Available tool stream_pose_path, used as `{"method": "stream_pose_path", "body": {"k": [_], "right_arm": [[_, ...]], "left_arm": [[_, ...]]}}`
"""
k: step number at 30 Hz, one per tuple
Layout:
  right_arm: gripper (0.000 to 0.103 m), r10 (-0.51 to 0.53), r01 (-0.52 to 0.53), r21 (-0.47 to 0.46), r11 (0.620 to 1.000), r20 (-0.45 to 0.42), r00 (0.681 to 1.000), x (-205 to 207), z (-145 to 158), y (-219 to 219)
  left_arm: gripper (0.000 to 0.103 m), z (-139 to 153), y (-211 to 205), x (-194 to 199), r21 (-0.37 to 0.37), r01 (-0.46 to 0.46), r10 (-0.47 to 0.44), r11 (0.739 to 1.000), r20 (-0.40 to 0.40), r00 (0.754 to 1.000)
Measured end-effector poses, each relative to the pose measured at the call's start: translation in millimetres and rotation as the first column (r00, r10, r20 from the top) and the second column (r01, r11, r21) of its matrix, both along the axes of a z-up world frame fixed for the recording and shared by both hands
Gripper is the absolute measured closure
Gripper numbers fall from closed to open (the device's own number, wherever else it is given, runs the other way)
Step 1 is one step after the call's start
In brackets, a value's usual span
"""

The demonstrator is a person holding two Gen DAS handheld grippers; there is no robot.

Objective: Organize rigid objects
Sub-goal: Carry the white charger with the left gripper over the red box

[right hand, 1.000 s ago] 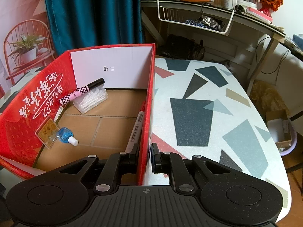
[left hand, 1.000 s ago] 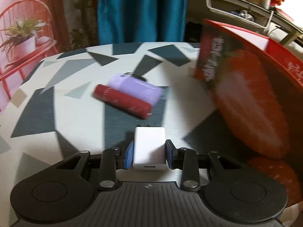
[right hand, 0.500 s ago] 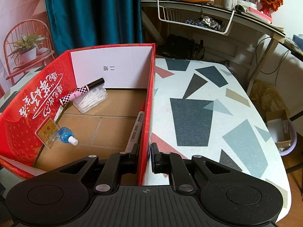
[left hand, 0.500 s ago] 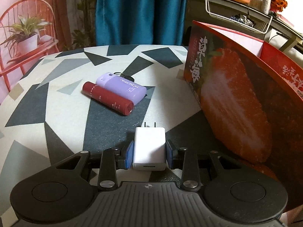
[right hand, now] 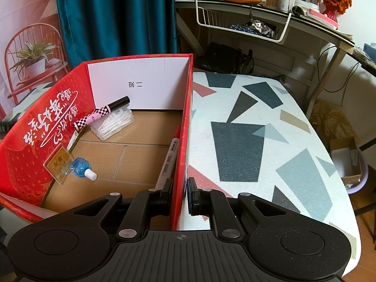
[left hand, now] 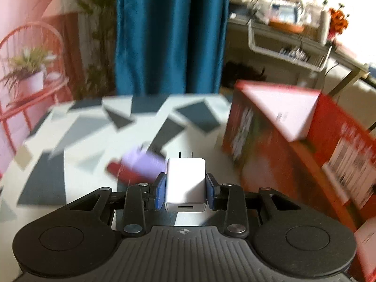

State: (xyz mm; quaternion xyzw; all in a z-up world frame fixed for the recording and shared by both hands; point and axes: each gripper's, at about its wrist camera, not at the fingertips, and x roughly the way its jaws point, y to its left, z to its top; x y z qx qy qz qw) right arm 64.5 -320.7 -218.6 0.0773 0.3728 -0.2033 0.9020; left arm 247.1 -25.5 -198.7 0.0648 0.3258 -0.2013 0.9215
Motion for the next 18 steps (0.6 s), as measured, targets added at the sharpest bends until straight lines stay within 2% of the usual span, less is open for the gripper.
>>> {"method": "stream_pose_path", "body": {"k": [5, 10, 15, 18], "right_arm": [[0.092, 0.001, -0.001, -0.001, 1.0, -0.002, 1.0, 0.1, 0.1, 0.0], [0.092, 0.001, -0.001, -0.001, 1.0, -0.002, 1.0, 0.2, 0.0, 0.0], [0.092, 0.002, -0.002, -0.002, 1.0, -0.003, 1.0, 0.2, 0.1, 0.2], [0.092, 0.002, -0.002, -0.002, 1.0, -0.003, 1.0, 0.3, 0.1, 0.2]], "left_arm": [[0.066, 29.6, -27.8, 4.9, 0.037, 0.13, -0.133, 0.991, 0.076, 0.988], [0.066, 46.1, -56.0, 2.5, 0.055, 0.246, -0.251, 0.968, 0.113, 0.961], [0.066, 36.6, -84.6, -8.5, 0.076, 0.332, -0.338, 0.94, 0.108, 0.935], [0.066, 31.3, -96.1, -8.1, 0.067, 0.356, -0.361, 0.932, 0.098, 0.927]]}}
